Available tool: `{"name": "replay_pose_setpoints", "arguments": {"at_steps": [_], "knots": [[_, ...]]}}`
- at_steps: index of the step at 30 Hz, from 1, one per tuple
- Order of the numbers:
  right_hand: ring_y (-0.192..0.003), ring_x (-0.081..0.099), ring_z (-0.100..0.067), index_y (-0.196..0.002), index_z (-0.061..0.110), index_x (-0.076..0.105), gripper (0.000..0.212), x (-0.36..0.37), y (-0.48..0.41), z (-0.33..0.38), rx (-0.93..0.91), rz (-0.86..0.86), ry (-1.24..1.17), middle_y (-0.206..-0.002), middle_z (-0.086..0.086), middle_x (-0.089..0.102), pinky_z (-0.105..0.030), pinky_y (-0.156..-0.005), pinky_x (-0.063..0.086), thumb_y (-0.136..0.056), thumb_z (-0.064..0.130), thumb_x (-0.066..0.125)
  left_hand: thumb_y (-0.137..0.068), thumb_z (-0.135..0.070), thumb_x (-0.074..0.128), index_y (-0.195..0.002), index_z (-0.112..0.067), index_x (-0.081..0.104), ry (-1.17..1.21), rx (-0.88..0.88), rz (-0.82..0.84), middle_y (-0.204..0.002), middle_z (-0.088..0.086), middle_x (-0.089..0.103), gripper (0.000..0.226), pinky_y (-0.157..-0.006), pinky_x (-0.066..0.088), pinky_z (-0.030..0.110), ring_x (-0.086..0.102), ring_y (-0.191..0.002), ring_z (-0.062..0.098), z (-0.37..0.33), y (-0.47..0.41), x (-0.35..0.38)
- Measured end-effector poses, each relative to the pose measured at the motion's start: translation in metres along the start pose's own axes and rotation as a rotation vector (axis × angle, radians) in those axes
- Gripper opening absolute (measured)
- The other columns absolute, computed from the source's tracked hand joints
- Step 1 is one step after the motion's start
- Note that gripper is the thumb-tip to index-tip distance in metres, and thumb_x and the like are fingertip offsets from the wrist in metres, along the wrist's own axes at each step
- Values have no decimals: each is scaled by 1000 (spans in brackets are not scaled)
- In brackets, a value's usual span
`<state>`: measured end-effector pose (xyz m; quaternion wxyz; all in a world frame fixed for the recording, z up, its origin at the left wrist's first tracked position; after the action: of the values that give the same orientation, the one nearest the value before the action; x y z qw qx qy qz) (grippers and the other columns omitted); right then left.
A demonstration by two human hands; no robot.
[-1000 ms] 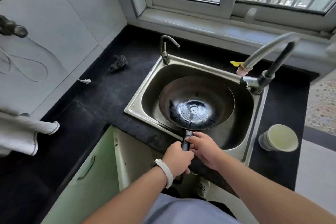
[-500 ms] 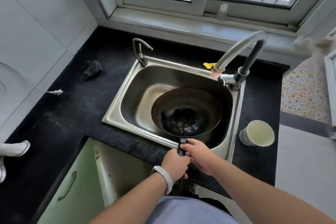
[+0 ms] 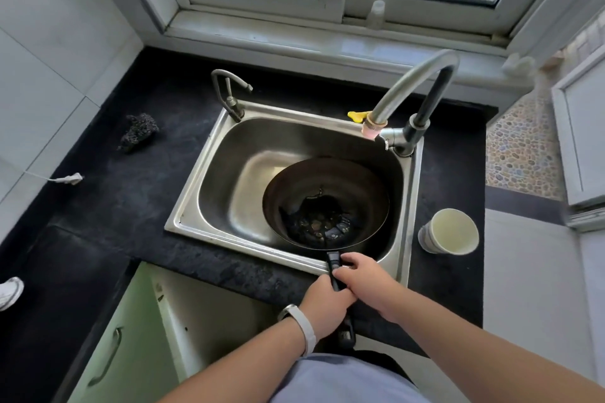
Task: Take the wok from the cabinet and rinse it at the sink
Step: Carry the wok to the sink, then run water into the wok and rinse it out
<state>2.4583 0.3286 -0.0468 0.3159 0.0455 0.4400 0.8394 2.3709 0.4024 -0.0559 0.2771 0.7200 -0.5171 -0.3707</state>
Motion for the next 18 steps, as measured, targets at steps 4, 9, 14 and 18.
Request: {"name": "replay_pose_setpoints", "arguments": {"at_steps": [4,9,14,18], "knots": [[-95,65,-14,-136,24,51,47,-11,13,-12,42,31,24,-105,1,67,-35,-88,57,-91,27,64,-86,-17,66,-106,-16,53,129,86,117,-98,-1,66,24,-67,52,15,63,-85,4,-1,8,13],[-101,63,-13,-136,28,49,51,-26,34,-26,-4,13,17,-115,5,62,-30,-86,56,-89,33,67,-78,-35,67,-113,-18,56,14,174,372,-98,1,65,40,-74,54,29,62,-82,14,1,12,15],[-100,64,-9,-128,41,47,62,-37,56,-33,-89,-7,118,-114,14,61,-30,-89,57,-74,43,77,-80,-14,60,-112,-25,59,-123,313,515,-90,0,61,33,-70,45,28,52,-74,10,-7,9,14],[-90,65,-9,-123,37,50,60,-50,62,-35,-104,-89,270,-105,15,62,-27,-81,57,-71,48,77,-81,0,54,-124,-29,52,-263,356,574,-99,0,59,52,-75,48,26,56,-85,13,-24,1,20]]}}
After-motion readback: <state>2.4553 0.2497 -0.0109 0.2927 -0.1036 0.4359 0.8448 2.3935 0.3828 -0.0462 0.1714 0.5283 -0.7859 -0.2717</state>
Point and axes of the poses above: each hand's wrist, its own y-axis away from the middle knuckle, its own x-axis out of the palm, z = x × y, the point moved 3 cm from there along -y, towards the middle knuckle
